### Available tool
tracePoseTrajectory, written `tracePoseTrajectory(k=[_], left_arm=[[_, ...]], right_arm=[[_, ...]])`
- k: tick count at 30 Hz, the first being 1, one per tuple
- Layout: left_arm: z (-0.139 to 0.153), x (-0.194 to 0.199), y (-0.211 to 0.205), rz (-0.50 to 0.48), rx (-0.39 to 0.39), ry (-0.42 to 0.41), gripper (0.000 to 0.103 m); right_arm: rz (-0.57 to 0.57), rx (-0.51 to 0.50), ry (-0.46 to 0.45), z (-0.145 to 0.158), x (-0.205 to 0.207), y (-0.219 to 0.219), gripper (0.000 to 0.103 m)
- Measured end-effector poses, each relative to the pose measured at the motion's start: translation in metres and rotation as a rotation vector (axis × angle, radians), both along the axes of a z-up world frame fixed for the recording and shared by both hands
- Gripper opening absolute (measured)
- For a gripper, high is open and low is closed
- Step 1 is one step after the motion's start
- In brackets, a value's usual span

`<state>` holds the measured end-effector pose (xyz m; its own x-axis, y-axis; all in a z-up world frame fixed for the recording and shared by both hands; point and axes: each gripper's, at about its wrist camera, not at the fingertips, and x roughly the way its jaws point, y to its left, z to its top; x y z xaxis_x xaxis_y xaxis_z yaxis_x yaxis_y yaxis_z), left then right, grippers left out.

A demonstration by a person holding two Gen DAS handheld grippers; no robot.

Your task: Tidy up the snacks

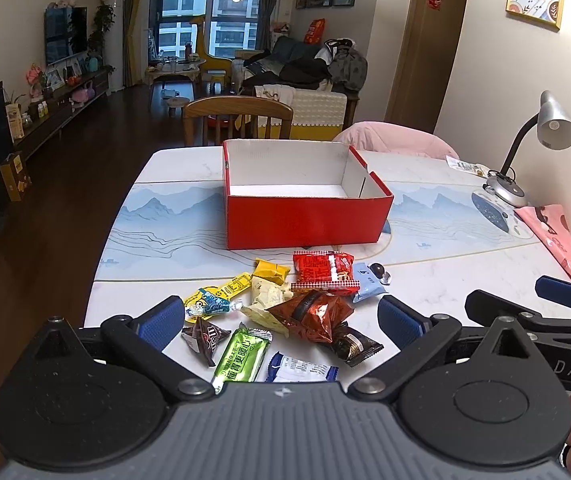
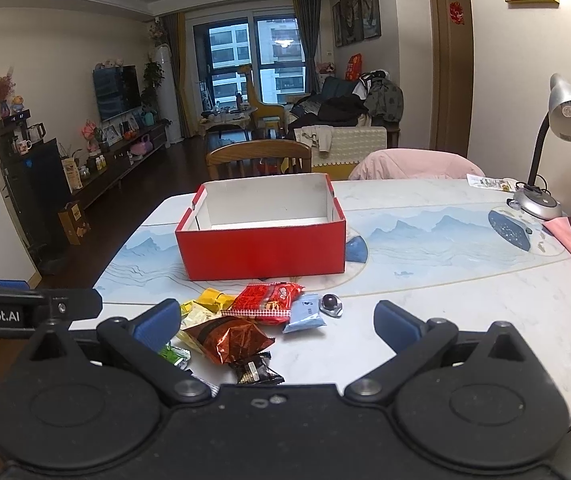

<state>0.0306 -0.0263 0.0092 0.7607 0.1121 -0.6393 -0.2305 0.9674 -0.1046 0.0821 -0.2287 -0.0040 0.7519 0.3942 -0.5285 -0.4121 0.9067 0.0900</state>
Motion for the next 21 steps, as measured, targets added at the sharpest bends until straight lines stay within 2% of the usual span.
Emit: tracePoseTrajectory(k=[21], left_arm=[[0.001, -0.0079, -0.0014, -0.025, -0.007, -0.012, 0.103]], right_arm=[[-0.007, 0.001, -0.003, 0.0018, -0.0034, 0.0024, 0.103]])
